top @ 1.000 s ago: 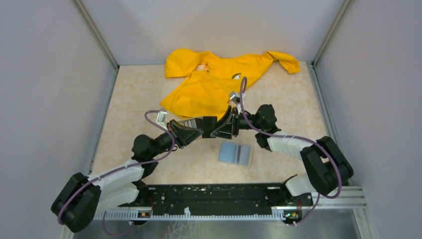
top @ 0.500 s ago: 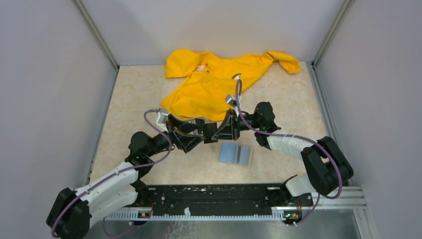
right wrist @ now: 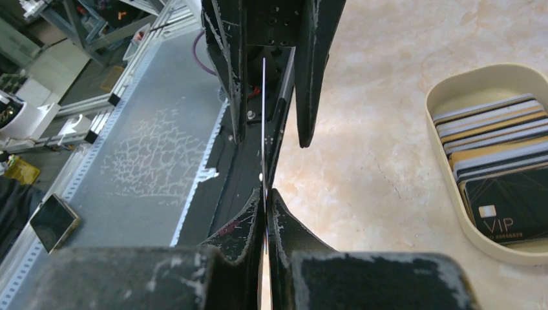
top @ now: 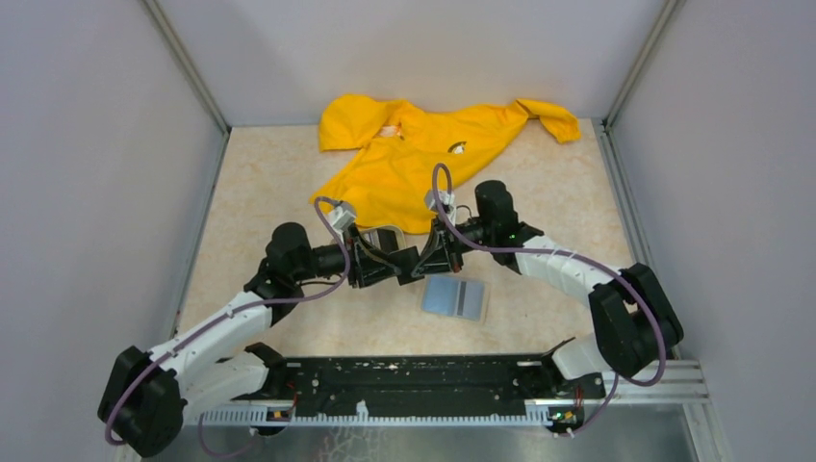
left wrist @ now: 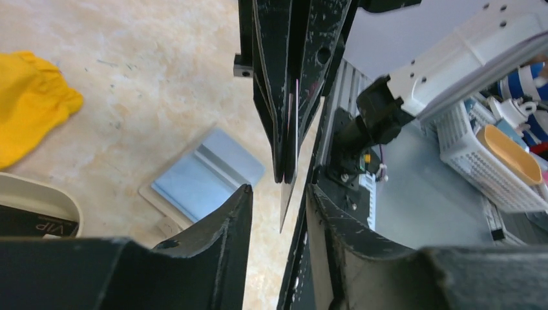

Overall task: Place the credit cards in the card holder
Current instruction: Insert the credit card into the card holder.

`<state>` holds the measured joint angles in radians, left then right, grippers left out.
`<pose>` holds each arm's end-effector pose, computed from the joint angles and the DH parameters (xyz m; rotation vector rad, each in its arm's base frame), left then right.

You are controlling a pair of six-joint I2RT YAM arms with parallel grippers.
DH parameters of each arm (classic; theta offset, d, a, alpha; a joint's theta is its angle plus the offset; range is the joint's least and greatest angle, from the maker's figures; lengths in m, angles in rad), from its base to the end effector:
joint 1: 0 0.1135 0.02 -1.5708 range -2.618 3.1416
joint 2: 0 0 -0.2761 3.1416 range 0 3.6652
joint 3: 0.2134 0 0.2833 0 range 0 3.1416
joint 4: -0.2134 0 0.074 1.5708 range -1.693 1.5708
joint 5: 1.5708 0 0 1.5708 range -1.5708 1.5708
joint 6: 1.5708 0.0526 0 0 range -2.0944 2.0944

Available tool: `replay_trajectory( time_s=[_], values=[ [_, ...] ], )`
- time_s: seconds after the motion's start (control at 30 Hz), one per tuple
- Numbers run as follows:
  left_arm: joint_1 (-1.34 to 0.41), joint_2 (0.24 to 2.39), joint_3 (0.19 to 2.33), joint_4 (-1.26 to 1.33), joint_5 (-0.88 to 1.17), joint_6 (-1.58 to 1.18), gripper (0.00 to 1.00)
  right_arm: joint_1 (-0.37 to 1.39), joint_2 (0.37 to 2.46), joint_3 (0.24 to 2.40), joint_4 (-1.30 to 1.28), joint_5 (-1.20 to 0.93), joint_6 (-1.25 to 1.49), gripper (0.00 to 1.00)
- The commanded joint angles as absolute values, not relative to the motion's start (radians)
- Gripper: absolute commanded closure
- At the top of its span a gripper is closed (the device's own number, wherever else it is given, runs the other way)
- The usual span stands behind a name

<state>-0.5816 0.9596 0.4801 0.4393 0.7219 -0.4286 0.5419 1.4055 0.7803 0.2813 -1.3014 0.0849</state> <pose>0.1884 -0.1654 0.2606 0.7327 1.6216 -1.3302 0.2455 0.2070 0.2428 -1.3038 1.4850 1.6394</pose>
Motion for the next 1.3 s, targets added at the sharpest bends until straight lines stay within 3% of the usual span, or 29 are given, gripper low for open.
replay_trajectory(
  time_s=[0.0,0.3,0.37,0.5,0.57,0.77,0.9,1.03,1.13,1.2,1.27],
  values=[
    [-0.577,1.001,0.528,0.452,0.847,-0.439,0.60,0.553,1.401,0.851,0.084,-1.294,-0.123,1.00],
    [-0.577,1.012,0.521,0.485,0.848,-0.456,0.62,0.568,1.441,0.915,-0.119,-1.260,-0.274,1.00],
    [-0.577,1.016,0.522,0.485,0.847,-0.456,0.69,0.575,1.445,0.922,-0.146,-1.249,-0.300,1.00],
    [-0.576,1.024,0.525,0.480,0.848,-0.451,1.00,0.575,1.448,0.935,-0.180,-1.234,-0.320,1.00],
    [-0.576,1.022,0.521,0.472,0.839,-0.446,1.00,0.575,1.447,0.945,-0.213,-1.216,-0.349,0.99],
    [-0.575,1.008,0.472,0.484,0.785,-0.464,1.00,0.569,1.418,1.009,-0.424,-1.080,-0.583,0.54],
    [-0.575,1.021,0.398,0.583,0.757,-0.548,1.00,0.523,1.364,1.018,-0.553,-1.015,-0.821,0.41],
    [-0.575,1.076,0.347,0.678,0.737,-0.632,1.00,0.497,1.283,0.973,-0.758,-0.971,-1.351,0.40],
    [-0.577,1.147,0.343,0.761,0.774,-0.669,1.00,0.497,1.232,0.905,-0.798,-0.880,-1.478,0.40],
    [-0.580,1.207,0.336,0.856,0.798,-0.709,1.00,0.497,1.216,0.861,-0.803,-0.842,-1.492,0.49],
    [-0.586,1.272,0.348,0.914,0.815,-0.727,1.00,0.498,1.219,0.818,-0.848,-0.832,-1.565,0.71]
  ],
)
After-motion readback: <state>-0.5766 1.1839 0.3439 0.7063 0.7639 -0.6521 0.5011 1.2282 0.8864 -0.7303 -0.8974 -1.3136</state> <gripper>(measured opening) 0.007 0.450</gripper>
